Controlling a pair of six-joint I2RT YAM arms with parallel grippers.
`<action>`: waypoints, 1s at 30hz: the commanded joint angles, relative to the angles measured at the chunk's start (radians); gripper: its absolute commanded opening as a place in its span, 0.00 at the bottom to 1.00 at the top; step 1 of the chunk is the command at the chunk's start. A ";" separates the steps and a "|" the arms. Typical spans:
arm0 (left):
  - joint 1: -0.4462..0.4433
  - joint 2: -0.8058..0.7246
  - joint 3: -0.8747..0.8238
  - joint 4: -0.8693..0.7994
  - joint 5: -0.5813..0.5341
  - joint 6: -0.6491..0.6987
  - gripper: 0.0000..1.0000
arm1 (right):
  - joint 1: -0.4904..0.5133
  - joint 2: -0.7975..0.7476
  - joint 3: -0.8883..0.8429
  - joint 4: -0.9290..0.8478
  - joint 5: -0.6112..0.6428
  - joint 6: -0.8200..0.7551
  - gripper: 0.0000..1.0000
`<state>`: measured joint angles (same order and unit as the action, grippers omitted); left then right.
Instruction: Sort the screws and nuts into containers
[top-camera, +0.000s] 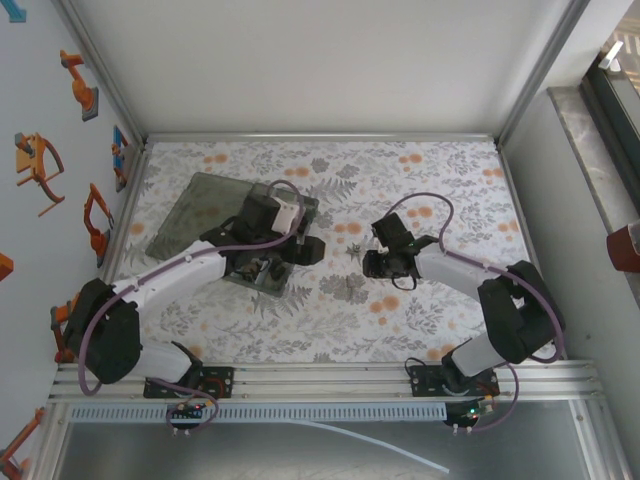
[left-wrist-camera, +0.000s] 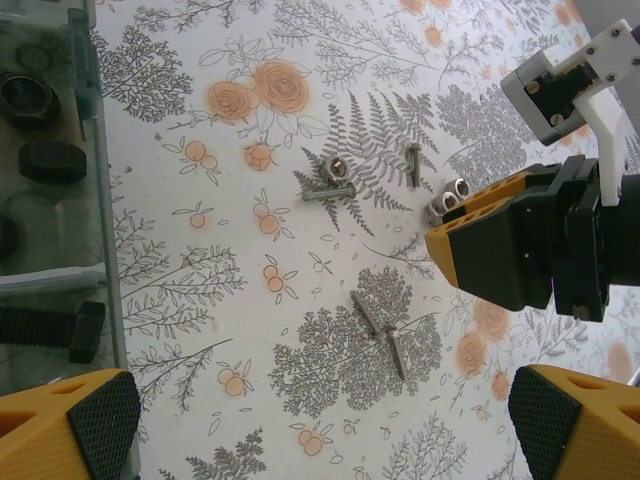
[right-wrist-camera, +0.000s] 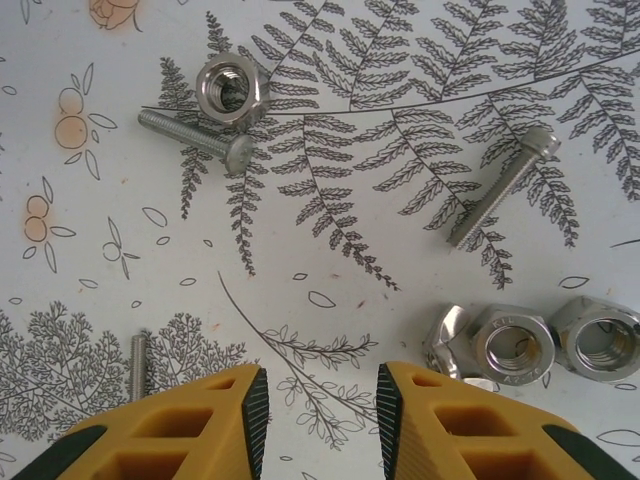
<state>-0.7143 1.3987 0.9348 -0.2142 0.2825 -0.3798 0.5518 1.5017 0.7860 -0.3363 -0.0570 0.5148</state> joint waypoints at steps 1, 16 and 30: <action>-0.009 0.003 0.015 0.025 0.019 0.011 0.97 | -0.008 -0.023 -0.017 -0.019 0.044 0.015 0.33; -0.010 -0.001 0.014 0.032 0.029 0.003 0.97 | -0.024 0.003 -0.011 -0.027 0.070 0.002 0.33; -0.011 0.005 0.017 0.033 0.040 -0.002 0.97 | -0.024 0.040 -0.007 -0.020 0.080 0.001 0.33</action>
<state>-0.7204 1.3994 0.9348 -0.1944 0.3008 -0.3805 0.5331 1.5288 0.7776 -0.3515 -0.0044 0.5152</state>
